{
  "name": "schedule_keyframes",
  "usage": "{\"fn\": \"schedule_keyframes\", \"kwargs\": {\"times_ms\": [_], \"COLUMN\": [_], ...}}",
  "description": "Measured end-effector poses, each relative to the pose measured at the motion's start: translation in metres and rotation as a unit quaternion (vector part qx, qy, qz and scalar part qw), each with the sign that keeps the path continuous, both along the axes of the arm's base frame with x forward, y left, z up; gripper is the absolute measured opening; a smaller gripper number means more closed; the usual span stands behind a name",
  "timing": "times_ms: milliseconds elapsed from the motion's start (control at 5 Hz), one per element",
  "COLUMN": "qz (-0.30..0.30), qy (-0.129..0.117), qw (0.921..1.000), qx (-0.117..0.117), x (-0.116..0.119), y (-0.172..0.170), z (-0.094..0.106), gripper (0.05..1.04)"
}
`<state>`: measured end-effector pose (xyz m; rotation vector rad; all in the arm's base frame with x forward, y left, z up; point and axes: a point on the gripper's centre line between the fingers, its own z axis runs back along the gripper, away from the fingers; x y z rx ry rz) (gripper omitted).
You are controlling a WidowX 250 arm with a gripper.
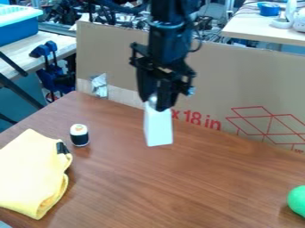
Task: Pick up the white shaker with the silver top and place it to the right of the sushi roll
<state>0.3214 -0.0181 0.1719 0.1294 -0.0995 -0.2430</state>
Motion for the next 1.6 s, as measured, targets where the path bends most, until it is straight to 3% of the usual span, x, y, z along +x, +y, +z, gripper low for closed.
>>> {"fn": "schedule_keyframes", "kwargs": {"times_ms": [200,400,1600], "qz": [0.025,0.061,0.132], "qy": [0.029,0.042,0.085], "qw": [0.9993,0.9972,0.9874], "qx": [0.003,0.001,-0.017], "x": [0.005,0.009,0.039], "y": [0.021,0.045,0.074], "z": [-0.015,-0.029,-0.077], "gripper": [0.505,0.505,0.505]}}
